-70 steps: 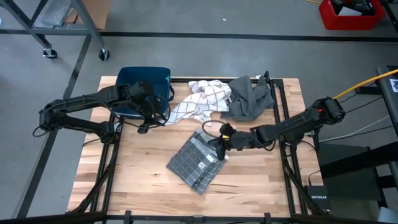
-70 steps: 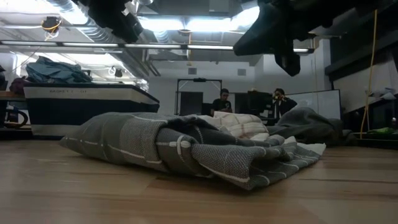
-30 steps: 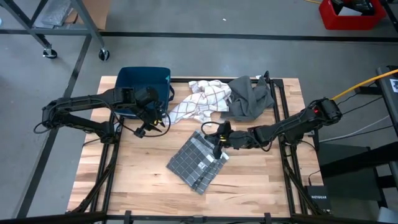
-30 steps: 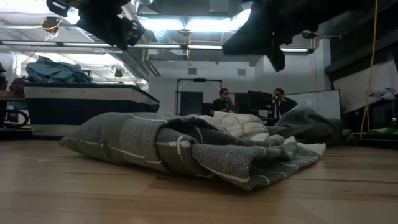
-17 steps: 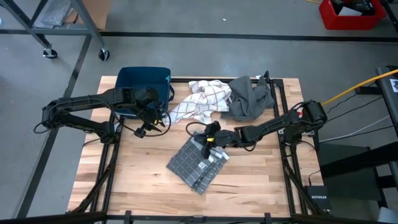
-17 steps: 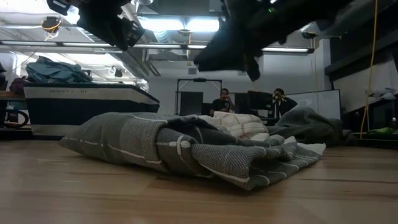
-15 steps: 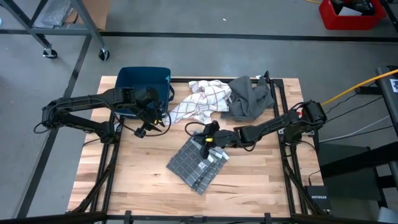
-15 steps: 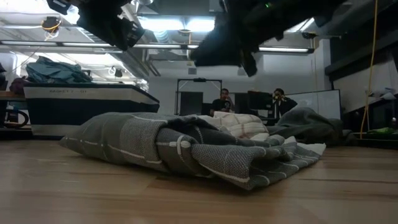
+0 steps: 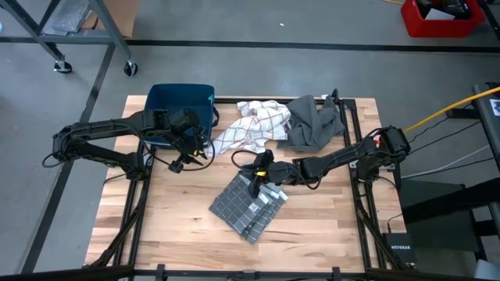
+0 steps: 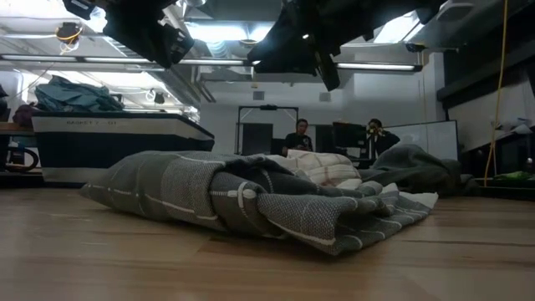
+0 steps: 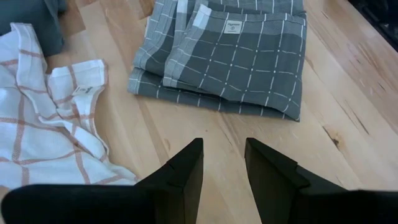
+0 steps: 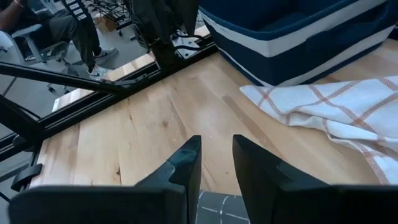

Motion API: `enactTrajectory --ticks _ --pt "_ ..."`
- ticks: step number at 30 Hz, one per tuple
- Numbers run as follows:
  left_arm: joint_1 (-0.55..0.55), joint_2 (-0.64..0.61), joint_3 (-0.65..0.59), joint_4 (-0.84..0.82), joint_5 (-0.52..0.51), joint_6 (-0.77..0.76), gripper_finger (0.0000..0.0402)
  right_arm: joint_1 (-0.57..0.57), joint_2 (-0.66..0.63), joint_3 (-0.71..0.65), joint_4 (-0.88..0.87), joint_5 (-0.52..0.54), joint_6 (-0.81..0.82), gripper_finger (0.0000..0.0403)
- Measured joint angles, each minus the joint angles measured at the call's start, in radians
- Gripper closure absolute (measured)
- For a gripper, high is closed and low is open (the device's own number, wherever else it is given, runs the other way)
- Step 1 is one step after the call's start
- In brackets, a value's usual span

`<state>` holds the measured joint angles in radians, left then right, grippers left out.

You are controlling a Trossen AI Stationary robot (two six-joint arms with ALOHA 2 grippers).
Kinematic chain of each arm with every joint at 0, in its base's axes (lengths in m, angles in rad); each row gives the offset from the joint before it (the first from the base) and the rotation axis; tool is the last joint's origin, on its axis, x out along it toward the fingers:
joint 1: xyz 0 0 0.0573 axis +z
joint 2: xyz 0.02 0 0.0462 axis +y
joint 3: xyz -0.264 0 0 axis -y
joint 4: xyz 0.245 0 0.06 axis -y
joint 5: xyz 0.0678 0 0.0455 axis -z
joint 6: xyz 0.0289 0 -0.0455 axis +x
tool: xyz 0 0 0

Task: Fold towel
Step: Fold the gray patterned towel

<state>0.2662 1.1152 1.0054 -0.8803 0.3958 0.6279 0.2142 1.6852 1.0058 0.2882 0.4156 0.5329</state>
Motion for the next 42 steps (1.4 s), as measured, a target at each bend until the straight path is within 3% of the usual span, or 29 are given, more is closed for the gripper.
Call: enactTrajectory --ticks 4,9,12,18,21,25,32,42 --pt "0.000 0.000 0.000 0.000 0.000 0.000 0.0290 0.001 0.000 0.000 0.001 -0.001 0.021 0.0306" --pt "0.000 0.000 0.000 0.000 0.000 0.000 0.0290 0.001 0.000 0.000 0.074 -0.121 0.013 0.0287" --pt "0.000 0.000 0.000 0.000 0.000 0.000 0.0290 -0.003 0.000 0.000 0.064 -0.140 0.012 0.0231" --pt "0.000 0.000 0.000 0.000 0.000 0.000 0.0290 -0.006 0.001 0.000 0.053 -0.222 0.041 0.0065" --pt "0.000 0.000 0.000 0.000 0.000 0.000 0.0290 -0.004 0.000 0.000 0.047 -0.294 0.052 0.0014" --pt "0.000 0.000 0.000 0.000 0.000 0.000 0.0290 -0.004 0.000 0.000 0.059 -0.382 0.122 0.0026" --pt "0.000 0.000 0.000 0.000 0.000 0.008 0.0290 -0.005 0.000 0.000 0.059 -0.383 0.229 0.0059" --pt "0.000 0.000 0.000 0.001 -0.023 0.068 0.0290 -0.005 0.000 0.000 0.013 -0.383 0.282 0.0059"
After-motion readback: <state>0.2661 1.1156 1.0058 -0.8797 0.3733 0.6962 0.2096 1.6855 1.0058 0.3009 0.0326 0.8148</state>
